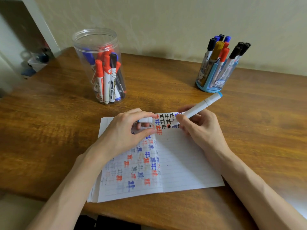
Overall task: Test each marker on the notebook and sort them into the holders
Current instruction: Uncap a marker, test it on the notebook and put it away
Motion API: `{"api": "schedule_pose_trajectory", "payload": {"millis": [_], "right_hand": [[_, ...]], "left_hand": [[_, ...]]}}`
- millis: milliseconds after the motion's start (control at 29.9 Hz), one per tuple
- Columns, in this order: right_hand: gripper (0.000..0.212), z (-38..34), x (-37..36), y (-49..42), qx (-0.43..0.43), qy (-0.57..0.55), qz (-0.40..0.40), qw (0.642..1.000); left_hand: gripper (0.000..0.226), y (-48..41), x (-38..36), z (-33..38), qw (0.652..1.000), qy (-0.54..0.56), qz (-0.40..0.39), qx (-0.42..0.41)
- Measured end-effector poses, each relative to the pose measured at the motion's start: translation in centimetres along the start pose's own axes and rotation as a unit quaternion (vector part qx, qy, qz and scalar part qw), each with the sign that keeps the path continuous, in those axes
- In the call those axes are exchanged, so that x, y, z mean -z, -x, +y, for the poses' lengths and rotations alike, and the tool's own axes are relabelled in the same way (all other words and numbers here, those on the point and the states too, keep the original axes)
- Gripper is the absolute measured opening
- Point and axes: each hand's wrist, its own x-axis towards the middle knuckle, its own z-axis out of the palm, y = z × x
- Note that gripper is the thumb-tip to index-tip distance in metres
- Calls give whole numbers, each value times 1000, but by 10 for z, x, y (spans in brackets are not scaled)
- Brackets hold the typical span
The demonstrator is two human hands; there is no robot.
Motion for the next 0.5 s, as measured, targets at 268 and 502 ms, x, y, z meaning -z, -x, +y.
{"api": "schedule_pose_trajectory", "payload": {"millis": [268,502], "right_hand": [[4,-3,9,3,-17,-26,-54,998],[18,-3,11,2,15,20,-41,999]], "left_hand": [[53,-1,0,0,1000,20,-3,3],[55,-1,-1,0,1000,24,-2,3]]}}
